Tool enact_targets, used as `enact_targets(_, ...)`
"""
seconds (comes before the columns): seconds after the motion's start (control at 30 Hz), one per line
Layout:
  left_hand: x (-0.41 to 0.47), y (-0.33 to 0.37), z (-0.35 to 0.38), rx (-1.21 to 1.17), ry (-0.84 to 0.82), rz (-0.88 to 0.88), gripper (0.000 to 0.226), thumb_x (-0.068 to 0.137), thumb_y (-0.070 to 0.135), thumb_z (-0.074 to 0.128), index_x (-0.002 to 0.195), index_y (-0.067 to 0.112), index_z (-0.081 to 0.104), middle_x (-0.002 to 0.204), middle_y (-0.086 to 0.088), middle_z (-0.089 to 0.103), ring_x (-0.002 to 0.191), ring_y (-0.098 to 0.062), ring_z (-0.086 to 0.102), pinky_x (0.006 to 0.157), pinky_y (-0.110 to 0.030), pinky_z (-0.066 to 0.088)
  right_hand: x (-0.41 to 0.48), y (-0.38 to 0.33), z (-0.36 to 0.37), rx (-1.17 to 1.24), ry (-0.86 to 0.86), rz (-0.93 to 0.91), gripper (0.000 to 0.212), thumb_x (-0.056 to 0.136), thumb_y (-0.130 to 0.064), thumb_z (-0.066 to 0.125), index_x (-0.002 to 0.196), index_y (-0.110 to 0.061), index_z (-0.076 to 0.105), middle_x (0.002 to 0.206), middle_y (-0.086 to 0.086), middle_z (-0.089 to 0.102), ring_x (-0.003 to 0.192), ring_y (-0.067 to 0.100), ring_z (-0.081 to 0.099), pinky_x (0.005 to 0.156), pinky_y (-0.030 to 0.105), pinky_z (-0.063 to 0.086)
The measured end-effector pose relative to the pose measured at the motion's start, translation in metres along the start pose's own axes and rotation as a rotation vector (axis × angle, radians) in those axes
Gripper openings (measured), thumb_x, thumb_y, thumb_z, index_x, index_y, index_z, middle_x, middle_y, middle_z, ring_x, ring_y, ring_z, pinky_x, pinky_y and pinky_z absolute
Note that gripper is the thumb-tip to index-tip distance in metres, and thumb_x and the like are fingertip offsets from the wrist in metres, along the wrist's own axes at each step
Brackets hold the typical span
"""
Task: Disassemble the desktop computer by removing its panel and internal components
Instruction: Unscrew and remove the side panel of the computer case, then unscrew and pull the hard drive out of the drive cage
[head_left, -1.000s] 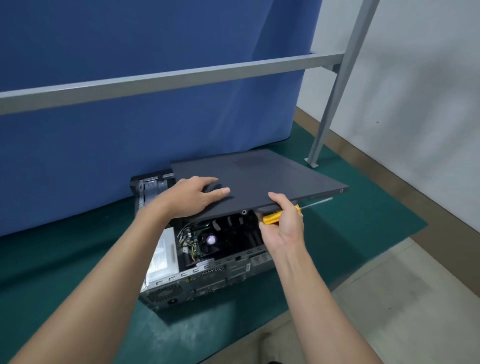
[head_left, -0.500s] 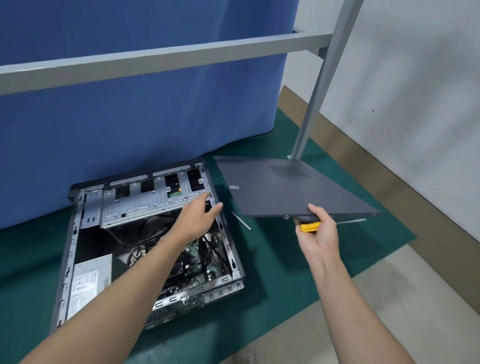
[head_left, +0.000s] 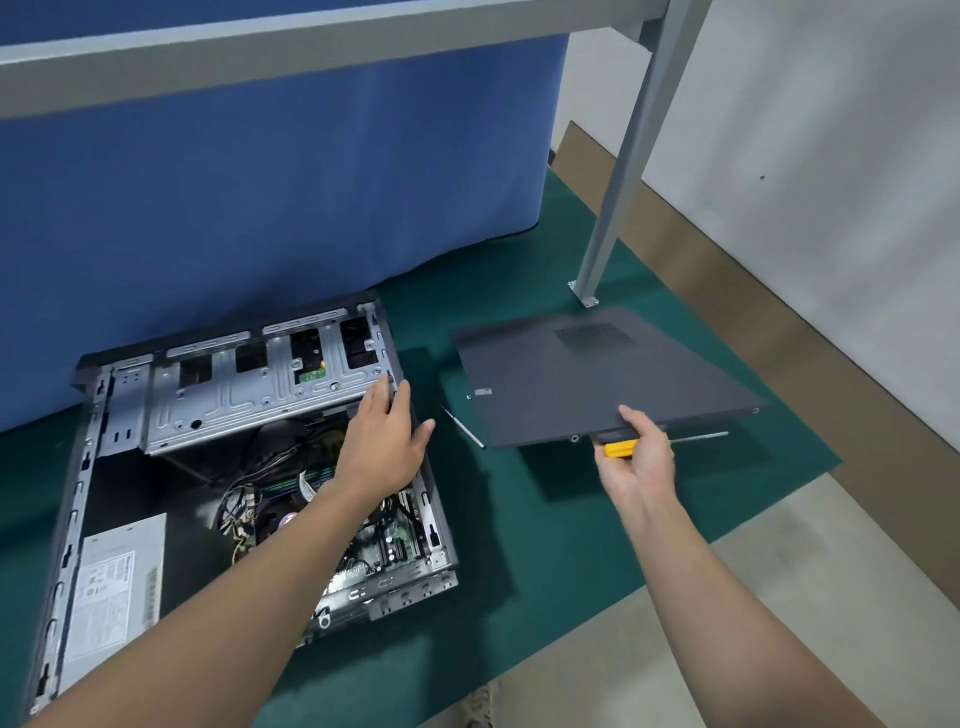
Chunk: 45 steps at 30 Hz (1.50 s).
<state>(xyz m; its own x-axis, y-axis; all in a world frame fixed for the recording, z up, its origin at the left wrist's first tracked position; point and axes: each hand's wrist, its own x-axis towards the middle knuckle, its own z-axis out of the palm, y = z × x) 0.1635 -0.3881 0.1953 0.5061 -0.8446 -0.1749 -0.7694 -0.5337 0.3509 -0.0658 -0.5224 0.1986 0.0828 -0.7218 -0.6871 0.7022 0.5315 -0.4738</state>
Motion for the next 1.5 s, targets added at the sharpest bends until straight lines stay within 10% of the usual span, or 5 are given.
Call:
enact_targets(0.5, -0.007, 0.02, 0.023, 0.118, 0.045, 0.013, 0.07, 0.1, 0.039, 0.042, 0.152, 0.004, 0.01, 0.16, -0.015, -0.011, 0.148, -0.024, -0.013, 0.119, -0.036, 0.009, 0.048, -0.023, -0.056, -0.498, 0.256, -0.016, 0.013, 0.098, -0.018, 0.051, 0.101, -0.006, 0.05, 0.118, 0.01, 0.06, 0.1, 0.031, 0.062, 0.086, 0.057, 0.051)
enact_targets(0.83, -0.009, 0.021, 0.022, 0.174, 0.04, 0.021, 0.069, 0.098, 0.031, 0.048, 0.152, 0.006, 0.013, 0.16, -0.017, -0.011, 0.148, -0.026, -0.012, 0.119, -0.038, 0.005, 0.055, 0.007, -0.066, -0.754, 0.363, 0.258, 0.034, 0.101, -0.016, 0.043, 0.135, -0.007, 0.041, 0.125, 0.019, 0.057, 0.087, 0.037, 0.063, 0.077, 0.04, 0.058)
enact_targets(1.03, -0.009, 0.019, 0.022, 0.172, 0.043, 0.022, 0.065, 0.096, 0.031, 0.049, 0.15, 0.007, 0.02, 0.16, -0.017, -0.007, 0.149, -0.027, -0.007, 0.119, -0.039, 0.007, 0.05, 0.008, -0.074, -1.116, 0.41, 0.092, 0.033, 0.1, -0.015, 0.045, 0.13, -0.001, 0.048, 0.105, 0.024, 0.064, 0.078, 0.032, 0.068, 0.052, 0.034, 0.058)
enact_targets(1.33, -0.016, -0.007, -0.006, 0.078, 0.065, 0.012, 0.061, 0.101, 0.045, 0.035, 0.151, 0.013, 0.023, 0.16, -0.004, 0.02, 0.147, -0.021, 0.016, 0.118, -0.039, 0.011, 0.0, 0.055, -0.025, -1.508, -0.177, -0.137, 0.039, 0.094, -0.045, 0.049, 0.069, -0.016, 0.039, 0.067, 0.002, 0.045, 0.055, 0.017, 0.036, 0.051, 0.028, 0.031)
enact_targets(1.5, -0.027, -0.045, -0.029, 0.061, -0.005, -0.079, 0.065, 0.1, 0.045, 0.04, 0.153, 0.015, 0.018, 0.161, -0.006, 0.013, 0.148, -0.022, 0.011, 0.119, -0.043, 0.014, -0.043, 0.078, 0.032, -1.559, -0.496, -0.26, 0.03, 0.099, -0.036, 0.037, 0.095, -0.011, 0.053, 0.084, 0.002, 0.058, 0.068, 0.015, 0.046, 0.064, 0.03, 0.037)
